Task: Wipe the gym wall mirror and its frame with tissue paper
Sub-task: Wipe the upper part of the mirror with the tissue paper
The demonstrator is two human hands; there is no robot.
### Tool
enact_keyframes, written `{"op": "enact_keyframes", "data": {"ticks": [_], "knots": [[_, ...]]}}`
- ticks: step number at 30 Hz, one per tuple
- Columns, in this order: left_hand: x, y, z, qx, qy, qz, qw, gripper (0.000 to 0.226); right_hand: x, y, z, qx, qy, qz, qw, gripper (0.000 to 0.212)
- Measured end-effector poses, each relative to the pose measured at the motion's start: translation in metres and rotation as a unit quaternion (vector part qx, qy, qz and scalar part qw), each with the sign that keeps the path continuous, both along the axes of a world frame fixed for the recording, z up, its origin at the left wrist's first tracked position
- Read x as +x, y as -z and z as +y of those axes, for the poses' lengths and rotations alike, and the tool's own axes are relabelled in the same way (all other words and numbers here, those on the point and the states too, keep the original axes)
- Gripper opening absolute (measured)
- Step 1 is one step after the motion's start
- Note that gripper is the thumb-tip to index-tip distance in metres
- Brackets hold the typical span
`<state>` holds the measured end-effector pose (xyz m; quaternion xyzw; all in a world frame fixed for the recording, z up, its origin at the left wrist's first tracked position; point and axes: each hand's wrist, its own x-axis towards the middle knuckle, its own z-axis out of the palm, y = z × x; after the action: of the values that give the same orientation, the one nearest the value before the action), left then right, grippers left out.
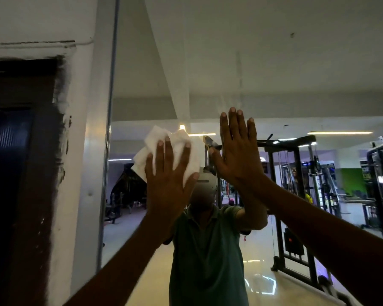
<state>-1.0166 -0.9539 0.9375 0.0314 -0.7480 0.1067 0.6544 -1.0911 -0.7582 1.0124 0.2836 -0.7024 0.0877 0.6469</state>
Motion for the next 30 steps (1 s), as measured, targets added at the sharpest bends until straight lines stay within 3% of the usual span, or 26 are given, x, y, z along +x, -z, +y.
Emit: {"op": "enact_keyframes", "data": {"ticks": [2,3,6,9,11,13,15,16,18,21,23,24,28,30], "knots": [[0.009,-0.016,-0.027,-0.075,0.009,-0.023,0.997,0.070,0.003,0.000,0.006,0.005,-0.012,-0.003,1.000,0.093],[0.012,-0.029,-0.043,-0.071,0.009,-0.018,0.997,0.068,0.005,0.001,0.013,0.000,-0.016,-0.001,1.000,0.094],[0.013,-0.066,-0.066,0.052,0.000,0.048,0.997,0.064,0.001,0.015,0.042,-0.036,-0.018,-0.001,0.999,0.095],[-0.007,-0.086,-0.021,0.135,-0.015,0.112,0.984,0.066,-0.010,0.029,0.063,-0.054,-0.009,-0.016,0.998,0.096],[-0.021,-0.091,0.029,0.065,-0.005,0.093,0.993,0.067,-0.014,0.031,0.064,-0.055,-0.001,-0.020,0.998,0.097],[-0.030,-0.095,0.067,-0.092,-0.002,0.029,0.995,0.068,-0.014,0.032,0.064,-0.052,0.008,-0.018,0.998,0.095],[-0.030,-0.115,0.063,-0.233,0.009,-0.011,0.972,0.068,-0.016,0.032,0.066,-0.050,0.009,-0.015,0.999,0.094],[-0.027,-0.128,0.048,-0.261,0.010,-0.003,0.965,0.067,-0.016,0.033,0.066,-0.050,0.003,-0.014,0.999,0.095],[-0.022,-0.152,0.010,-0.207,0.001,0.046,0.977,0.063,-0.018,0.033,0.067,-0.052,-0.011,-0.012,0.999,0.098],[-0.017,-0.178,-0.022,0.004,-0.022,0.118,0.993,0.064,-0.018,0.033,0.064,-0.056,-0.015,-0.009,0.998,0.098],[-0.024,-0.186,0.008,0.095,-0.001,0.137,0.986,0.066,-0.019,0.033,0.064,-0.059,-0.008,-0.010,0.998,0.098],[-0.030,-0.187,0.032,0.093,0.010,0.129,0.987,0.068,-0.019,0.033,0.064,-0.060,-0.005,-0.010,0.998,0.098],[-0.057,-0.171,0.126,-0.119,0.030,0.059,0.991,0.066,-0.020,0.034,0.064,-0.064,-0.010,0.002,0.998,0.097],[-0.052,-0.178,0.122,-0.218,0.029,0.022,0.975,0.066,-0.020,0.034,0.065,-0.064,-0.012,0.003,0.998,0.097]]}}
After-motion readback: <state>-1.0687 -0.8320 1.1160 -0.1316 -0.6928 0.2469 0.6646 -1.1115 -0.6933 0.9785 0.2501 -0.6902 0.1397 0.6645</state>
